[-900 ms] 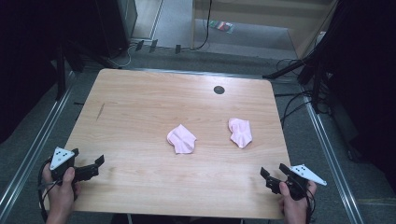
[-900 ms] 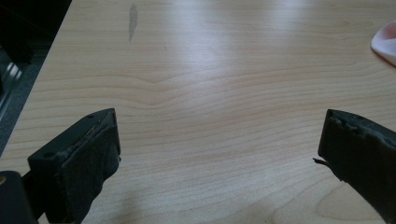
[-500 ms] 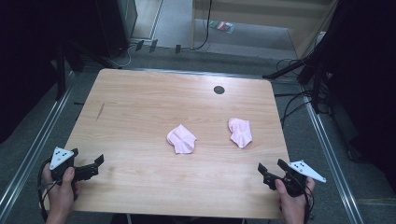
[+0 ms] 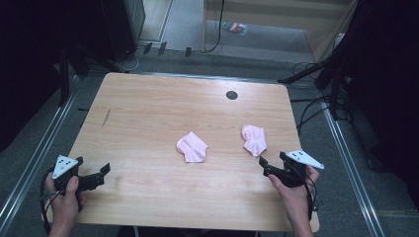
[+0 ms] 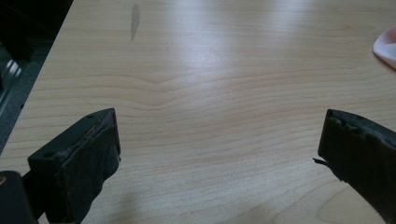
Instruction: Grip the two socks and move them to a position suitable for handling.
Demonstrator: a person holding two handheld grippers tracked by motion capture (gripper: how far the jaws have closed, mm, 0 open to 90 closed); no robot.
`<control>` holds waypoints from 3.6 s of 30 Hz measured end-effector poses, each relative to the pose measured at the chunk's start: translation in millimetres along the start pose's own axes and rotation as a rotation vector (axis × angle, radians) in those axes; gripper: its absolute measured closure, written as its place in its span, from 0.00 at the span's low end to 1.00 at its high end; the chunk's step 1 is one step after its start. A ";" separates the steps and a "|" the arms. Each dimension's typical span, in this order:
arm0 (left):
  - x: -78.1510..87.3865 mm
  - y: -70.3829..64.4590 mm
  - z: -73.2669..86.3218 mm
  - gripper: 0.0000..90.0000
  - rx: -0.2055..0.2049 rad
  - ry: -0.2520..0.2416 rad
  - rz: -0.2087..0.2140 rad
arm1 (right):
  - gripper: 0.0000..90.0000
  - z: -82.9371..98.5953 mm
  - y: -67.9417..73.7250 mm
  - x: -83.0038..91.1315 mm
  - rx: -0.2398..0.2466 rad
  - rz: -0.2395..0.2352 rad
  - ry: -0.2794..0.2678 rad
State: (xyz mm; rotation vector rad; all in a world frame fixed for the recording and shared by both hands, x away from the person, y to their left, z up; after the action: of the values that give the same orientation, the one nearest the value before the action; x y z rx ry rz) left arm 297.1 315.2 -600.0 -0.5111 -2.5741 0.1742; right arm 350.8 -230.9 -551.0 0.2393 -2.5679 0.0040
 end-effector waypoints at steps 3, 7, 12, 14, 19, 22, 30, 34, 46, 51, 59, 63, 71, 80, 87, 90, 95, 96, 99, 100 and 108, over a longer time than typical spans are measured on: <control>0.1 0.1 0.1 0.00 0.000 0.002 -0.002 | 0.27 -6.7 2.0 -13.5 -0.008 0.022 0.013; -0.2 0.5 -0.1 0.00 0.002 -0.001 -0.008 | 0.31 -10.5 4.5 -26.7 -0.001 0.041 0.029; -0.5 0.6 0.1 0.00 0.000 0.002 -0.008 | 0.35 -12.6 8.6 -45.1 0.027 0.061 0.052; -0.5 0.6 0.2 0.00 0.000 0.004 -0.008 | 0.37 -13.8 10.7 -51.9 0.029 0.060 0.063; -0.7 0.7 0.0 0.00 0.000 0.002 -0.013 | 0.40 -22.0 13.1 -64.1 0.011 0.065 0.070; -0.5 0.9 0.0 0.00 -0.001 0.003 -0.013 | 0.37 -28.9 17.6 -75.1 0.020 0.053 0.070; -1.1 0.7 0.1 0.00 -0.001 0.006 -0.011 | 0.36 -31.2 16.1 -100.5 0.012 0.097 0.110; -1.4 0.7 0.1 0.00 -0.001 0.008 -0.012 | 0.35 -27.1 13.6 -111.5 0.007 0.125 0.137; -0.7 -0.7 0.1 0.00 -0.008 0.003 0.000 | 0.33 -16.4 8.6 -138.9 0.045 0.192 0.184; -1.0 -0.8 0.8 0.00 -0.009 0.013 0.003 | 0.55 -14.2 4.7 -135.6 0.054 0.224 0.119; -1.8 -0.7 1.0 0.00 -0.008 0.019 0.002 | 0.90 -14.7 -3.6 -133.1 0.071 0.257 0.103; -2.1 -1.3 1.0 0.00 -0.008 0.019 0.003 | 0.91 -15.3 -4.5 -132.7 0.047 0.240 0.105; -2.3 -1.9 1.7 0.00 -0.017 0.030 0.008 | 0.91 -31.4 -2.8 -105.1 0.002 0.170 0.050; -2.3 -1.9 1.5 0.00 -0.015 0.027 0.009 | 0.91 -51.0 24.9 -58.1 0.004 0.087 -0.005; -2.6 -3.1 1.5 0.00 -0.018 0.027 0.018 | 0.91 -47.6 48.6 -31.7 0.014 0.017 -0.003; -2.5 -3.1 1.5 0.00 -0.017 0.026 0.019 | 0.91 -44.2 56.8 -23.2 0.018 0.000 -0.001; -2.9 -4.3 1.7 0.00 -0.019 0.029 0.030 | 0.91 -40.2 68.9 -12.0 0.033 -0.025 -0.016; -2.9 -5.0 2.1 0.00 -0.022 0.033 0.034 | 0.91 -38.7 73.7 -7.2 0.057 -0.026 -0.022; -2.9 -4.8 2.1 0.00 -0.021 0.033 0.034 | 0.91 -36.5 80.8 -1.9 0.053 -0.052 -0.021; -2.9 -4.7 2.0 0.00 -0.019 0.032 0.033 | 0.91 -35.4 83.0 -0.3 0.052 -0.057 -0.020; -3.0 -4.4 1.9 0.00 -0.017 0.031 0.031 | 0.91 -24.1 103.0 7.5 0.058 -0.110 -0.007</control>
State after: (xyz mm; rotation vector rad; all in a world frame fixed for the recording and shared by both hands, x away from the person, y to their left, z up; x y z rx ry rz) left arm 297.2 310.0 -602.1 -0.5566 -2.5404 0.1542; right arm 339.7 -129.5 -521.8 0.4031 -2.5600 0.0361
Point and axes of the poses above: each handheld gripper's, and its own axes: x roughly backward along the jaws, z roughly out of its underside, y roughly to its left, the point moved 10 cm from there along -x, roughly forward along the jaws, and after that the axes turned 11 degrees about z, right-handed, at the moved point
